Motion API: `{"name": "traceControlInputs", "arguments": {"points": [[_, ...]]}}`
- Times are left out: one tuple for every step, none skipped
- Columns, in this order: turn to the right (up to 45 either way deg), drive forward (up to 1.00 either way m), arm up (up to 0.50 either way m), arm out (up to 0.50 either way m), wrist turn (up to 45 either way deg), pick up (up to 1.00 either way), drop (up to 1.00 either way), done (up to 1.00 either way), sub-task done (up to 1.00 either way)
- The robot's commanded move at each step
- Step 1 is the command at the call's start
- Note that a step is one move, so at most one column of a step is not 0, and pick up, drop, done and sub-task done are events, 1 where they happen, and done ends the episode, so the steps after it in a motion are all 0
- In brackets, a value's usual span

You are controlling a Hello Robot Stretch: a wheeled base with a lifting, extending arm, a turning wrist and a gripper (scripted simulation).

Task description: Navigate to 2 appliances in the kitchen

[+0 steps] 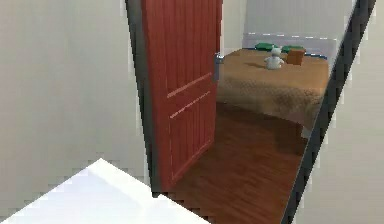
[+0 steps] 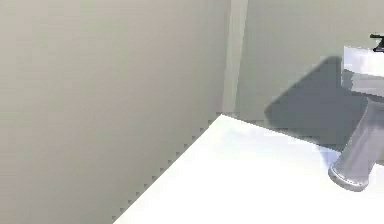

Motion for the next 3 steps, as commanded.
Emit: {"name": "traceControlInputs", "arguments": {"points": [[0.0,0.6,0.0,0.0,0.0,0.0,0.0,0.0,0.0],[27.0,0.0,0.0,0.0,0.0,0.0,0.0,0.0,0.0],[0.0,0.45,0.0,0.0,0.0,0.0,0.0,0.0,0.0]]}}
